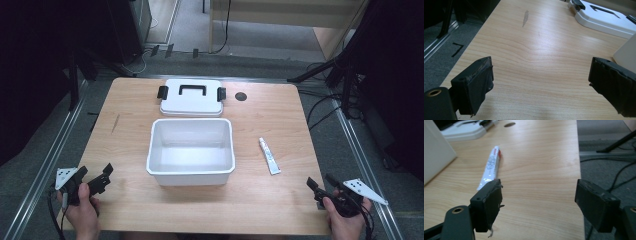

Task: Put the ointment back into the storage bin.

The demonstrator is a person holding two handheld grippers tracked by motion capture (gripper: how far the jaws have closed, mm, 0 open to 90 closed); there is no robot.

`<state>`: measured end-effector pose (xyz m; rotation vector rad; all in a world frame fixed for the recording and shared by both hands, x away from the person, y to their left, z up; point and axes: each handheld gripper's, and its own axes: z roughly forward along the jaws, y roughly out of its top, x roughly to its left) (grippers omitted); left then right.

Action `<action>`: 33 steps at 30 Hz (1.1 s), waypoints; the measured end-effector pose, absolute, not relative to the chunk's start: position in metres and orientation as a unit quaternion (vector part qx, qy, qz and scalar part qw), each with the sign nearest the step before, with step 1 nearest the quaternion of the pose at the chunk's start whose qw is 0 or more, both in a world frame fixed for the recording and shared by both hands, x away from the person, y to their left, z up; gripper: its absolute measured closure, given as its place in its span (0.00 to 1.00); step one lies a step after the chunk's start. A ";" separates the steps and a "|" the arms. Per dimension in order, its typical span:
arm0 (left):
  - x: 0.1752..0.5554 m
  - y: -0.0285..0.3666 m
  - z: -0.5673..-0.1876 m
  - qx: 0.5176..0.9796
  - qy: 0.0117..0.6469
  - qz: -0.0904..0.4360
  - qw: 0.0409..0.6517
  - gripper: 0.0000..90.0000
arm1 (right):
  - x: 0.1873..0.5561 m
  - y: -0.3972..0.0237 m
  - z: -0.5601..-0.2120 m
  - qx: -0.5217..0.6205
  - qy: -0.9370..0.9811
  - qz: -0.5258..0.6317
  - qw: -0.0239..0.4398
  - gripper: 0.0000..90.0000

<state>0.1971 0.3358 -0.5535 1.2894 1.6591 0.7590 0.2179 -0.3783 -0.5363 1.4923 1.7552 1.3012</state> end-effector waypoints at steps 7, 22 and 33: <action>0.198 0.335 -0.553 0.521 0.668 0.303 0.436 0.07 | 0.228 -0.368 -0.528 0.557 0.659 0.441 0.245 0.30; 0.199 0.334 -0.553 0.525 0.668 0.303 0.432 0.07 | 0.274 -0.324 -0.502 0.539 0.783 0.261 0.166 0.32; 0.199 0.335 -0.553 0.524 0.669 0.301 0.433 0.07 | 0.311 -0.286 -0.484 0.526 0.834 0.135 0.095 0.28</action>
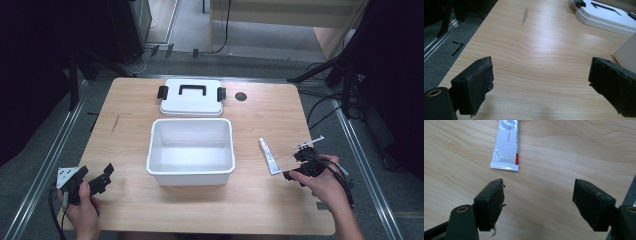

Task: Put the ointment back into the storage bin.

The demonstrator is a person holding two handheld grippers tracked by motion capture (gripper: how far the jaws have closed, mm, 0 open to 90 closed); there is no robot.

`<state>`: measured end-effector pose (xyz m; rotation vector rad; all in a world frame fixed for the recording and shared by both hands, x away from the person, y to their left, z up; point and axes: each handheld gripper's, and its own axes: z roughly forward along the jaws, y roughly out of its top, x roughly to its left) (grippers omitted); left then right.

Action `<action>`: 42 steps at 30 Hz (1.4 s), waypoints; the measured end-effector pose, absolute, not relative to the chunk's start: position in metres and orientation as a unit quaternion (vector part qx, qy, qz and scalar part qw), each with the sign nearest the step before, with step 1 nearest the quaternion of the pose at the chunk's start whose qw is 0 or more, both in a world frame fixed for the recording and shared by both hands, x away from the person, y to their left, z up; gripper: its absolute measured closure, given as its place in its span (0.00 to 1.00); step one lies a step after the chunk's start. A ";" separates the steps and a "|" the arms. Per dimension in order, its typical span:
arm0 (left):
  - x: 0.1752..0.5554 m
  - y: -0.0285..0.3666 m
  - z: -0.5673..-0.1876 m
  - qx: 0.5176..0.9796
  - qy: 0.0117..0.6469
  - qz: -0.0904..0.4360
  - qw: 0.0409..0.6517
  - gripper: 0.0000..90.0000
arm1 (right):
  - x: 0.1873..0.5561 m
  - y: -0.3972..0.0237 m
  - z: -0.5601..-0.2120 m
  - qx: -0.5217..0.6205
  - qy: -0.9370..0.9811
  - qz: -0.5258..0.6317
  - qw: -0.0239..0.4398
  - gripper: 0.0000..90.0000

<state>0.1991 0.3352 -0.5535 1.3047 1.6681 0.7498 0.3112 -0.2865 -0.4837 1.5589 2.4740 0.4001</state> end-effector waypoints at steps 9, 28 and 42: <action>0.200 0.335 -0.553 0.525 0.670 0.299 0.431 0.07 | 0.338 -0.260 -0.477 0.526 0.845 0.065 0.070 0.27; 0.200 0.336 -0.554 0.526 0.670 0.296 0.432 0.07 | 0.375 -0.223 -0.478 0.528 0.842 0.099 0.050 0.46; 0.200 0.336 -0.554 0.527 0.670 0.295 0.432 0.07 | 0.392 -0.218 -0.492 0.559 0.810 0.154 0.085 0.59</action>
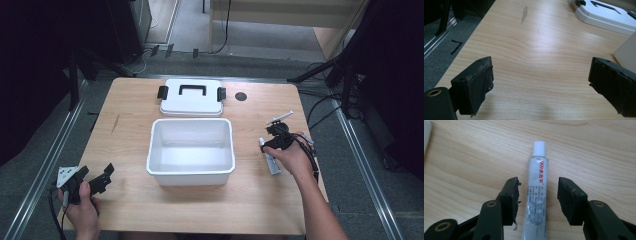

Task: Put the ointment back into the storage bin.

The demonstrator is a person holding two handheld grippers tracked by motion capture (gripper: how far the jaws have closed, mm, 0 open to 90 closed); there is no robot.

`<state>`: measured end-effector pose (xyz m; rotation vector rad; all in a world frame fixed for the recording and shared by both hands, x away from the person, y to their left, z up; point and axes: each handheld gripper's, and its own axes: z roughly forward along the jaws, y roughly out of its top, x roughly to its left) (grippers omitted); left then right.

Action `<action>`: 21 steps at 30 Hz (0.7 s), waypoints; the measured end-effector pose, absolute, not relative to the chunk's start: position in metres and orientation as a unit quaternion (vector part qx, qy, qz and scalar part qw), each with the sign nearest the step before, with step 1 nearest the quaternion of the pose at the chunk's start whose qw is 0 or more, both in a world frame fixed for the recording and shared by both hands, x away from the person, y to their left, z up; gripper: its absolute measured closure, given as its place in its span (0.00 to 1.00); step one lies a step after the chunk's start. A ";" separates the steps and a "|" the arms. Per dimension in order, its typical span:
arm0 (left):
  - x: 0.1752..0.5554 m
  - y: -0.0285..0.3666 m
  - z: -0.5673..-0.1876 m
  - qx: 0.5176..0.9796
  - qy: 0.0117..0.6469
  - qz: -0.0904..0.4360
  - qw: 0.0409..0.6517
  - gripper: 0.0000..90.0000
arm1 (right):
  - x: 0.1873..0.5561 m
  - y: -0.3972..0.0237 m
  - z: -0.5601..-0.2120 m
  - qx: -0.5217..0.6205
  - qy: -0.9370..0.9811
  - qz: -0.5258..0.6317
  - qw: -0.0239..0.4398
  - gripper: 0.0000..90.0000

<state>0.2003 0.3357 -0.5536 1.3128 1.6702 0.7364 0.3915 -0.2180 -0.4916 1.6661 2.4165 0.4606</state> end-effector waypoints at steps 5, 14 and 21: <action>0.200 0.336 -0.554 0.526 0.671 0.294 0.433 0.07 | 0.391 -0.219 -0.503 0.562 0.809 0.151 0.082 0.64; 0.200 0.336 -0.554 0.527 0.670 0.295 0.432 0.07 | 0.386 -0.216 -0.509 0.557 0.811 0.152 0.093 0.79; 0.200 0.336 -0.554 0.526 0.671 0.294 0.432 0.07 | 0.378 -0.216 -0.512 0.537 0.818 0.170 0.118 0.79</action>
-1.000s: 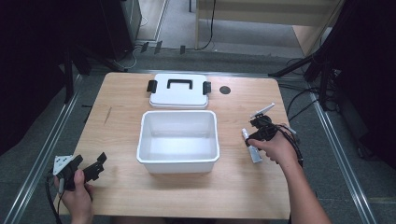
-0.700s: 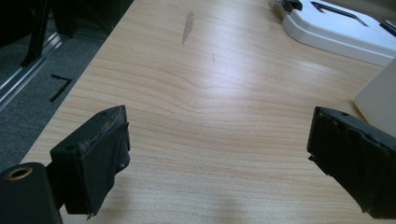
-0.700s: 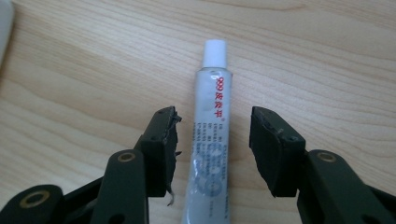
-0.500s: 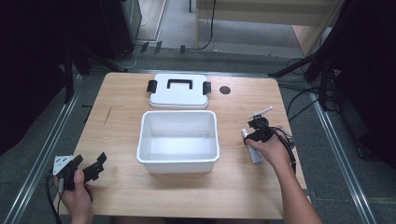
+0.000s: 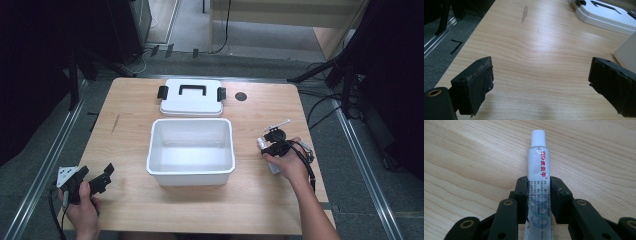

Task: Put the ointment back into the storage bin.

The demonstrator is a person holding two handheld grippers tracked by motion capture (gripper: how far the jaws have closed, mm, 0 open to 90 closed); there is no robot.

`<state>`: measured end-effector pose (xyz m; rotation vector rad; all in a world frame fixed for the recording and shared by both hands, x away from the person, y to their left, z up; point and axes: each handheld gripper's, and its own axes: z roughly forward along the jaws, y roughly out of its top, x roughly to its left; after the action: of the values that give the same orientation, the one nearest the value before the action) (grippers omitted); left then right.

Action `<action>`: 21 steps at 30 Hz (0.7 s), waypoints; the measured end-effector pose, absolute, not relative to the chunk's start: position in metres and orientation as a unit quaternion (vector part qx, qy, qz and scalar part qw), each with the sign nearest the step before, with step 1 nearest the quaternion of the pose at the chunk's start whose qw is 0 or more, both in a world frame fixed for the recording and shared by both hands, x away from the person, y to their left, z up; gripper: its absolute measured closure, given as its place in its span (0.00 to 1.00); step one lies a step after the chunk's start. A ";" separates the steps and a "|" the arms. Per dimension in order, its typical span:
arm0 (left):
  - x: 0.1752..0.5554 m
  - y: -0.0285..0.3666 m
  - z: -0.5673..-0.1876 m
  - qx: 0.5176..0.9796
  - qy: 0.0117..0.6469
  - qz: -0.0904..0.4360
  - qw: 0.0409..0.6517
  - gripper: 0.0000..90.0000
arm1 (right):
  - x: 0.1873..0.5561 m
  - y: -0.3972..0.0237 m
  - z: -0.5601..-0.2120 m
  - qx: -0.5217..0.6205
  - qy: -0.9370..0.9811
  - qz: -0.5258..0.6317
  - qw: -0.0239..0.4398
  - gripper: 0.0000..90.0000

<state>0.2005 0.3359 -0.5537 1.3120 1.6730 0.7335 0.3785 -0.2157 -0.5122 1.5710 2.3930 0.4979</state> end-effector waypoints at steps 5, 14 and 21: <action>0.200 0.336 -0.554 0.525 0.671 0.294 0.433 0.07 | 0.376 -0.216 -0.513 0.538 0.815 0.177 0.121 0.80; 0.201 0.336 -0.554 0.527 0.670 0.295 0.431 0.07 | 0.374 -0.212 -0.497 0.534 0.810 0.212 0.118 0.80; 0.200 0.336 -0.554 0.528 0.670 0.295 0.430 0.07 | 0.369 -0.202 -0.464 0.517 0.809 0.250 0.122 0.80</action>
<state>0.2005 0.3355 -0.5536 1.3167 1.6715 0.7369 0.3689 -0.2025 -0.4640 1.5096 2.3620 0.7286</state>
